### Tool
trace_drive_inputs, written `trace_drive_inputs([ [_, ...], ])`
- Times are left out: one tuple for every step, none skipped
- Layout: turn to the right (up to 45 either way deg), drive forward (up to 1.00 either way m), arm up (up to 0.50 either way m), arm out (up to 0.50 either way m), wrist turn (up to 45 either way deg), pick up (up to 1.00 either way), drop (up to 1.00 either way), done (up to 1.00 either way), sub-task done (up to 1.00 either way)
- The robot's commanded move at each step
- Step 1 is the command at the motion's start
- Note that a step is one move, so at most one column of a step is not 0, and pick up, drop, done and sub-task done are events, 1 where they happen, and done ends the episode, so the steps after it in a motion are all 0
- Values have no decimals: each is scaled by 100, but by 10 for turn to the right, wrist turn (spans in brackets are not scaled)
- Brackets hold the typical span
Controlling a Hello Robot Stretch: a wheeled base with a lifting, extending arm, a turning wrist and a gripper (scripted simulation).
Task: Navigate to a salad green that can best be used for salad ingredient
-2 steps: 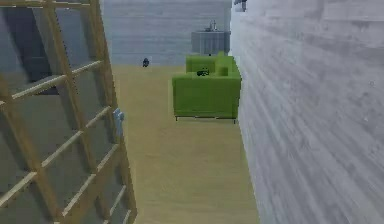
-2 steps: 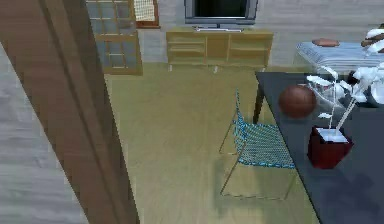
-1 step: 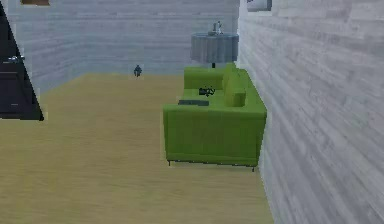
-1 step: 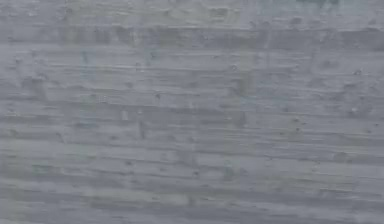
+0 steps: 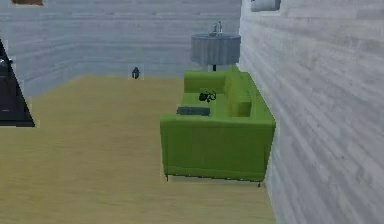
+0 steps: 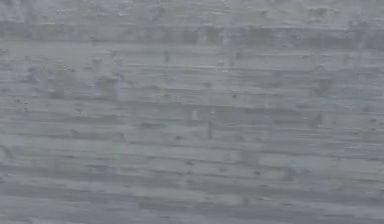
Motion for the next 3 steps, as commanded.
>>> trace_drive_inputs([
  [-450,0,0,0,0,0,0,0,0],
  [-300,0,0,0,0,0,0,0,0],
  [-30,0,0,0,0,0,0,0,0],
])
